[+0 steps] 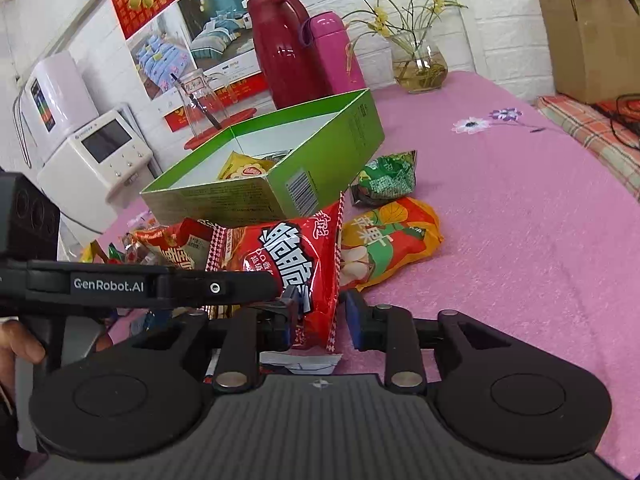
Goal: Organize snacks
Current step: 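Close the right gripper on the red chip bag and lift it, then drop the red chip bag into the box by opening the right gripper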
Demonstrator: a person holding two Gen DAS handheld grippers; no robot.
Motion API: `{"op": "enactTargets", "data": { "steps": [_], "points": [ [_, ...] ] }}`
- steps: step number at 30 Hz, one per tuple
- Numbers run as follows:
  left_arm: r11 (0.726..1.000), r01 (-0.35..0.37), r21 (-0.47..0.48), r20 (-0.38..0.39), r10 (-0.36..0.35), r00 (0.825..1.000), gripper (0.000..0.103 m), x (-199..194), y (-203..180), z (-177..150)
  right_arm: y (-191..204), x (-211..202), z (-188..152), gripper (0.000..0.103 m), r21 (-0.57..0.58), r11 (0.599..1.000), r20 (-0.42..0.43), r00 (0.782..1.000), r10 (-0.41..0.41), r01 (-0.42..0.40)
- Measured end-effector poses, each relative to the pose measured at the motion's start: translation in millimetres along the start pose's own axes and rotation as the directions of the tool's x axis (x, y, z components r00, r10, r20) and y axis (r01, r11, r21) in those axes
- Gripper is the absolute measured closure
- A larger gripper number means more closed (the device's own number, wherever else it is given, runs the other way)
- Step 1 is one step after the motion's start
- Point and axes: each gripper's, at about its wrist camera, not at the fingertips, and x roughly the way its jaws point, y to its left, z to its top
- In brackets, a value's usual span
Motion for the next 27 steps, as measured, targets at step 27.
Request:
{"op": "enactTargets", "data": {
  "steps": [27],
  "points": [
    [0.997, -0.081, -0.007, 0.292, 0.079, 0.953, 0.077, -90, 69, 117, 115, 74, 122, 0.084, -0.243, 0.965, 0.110, 0.986, 0.127, -0.097]
  ]
}}
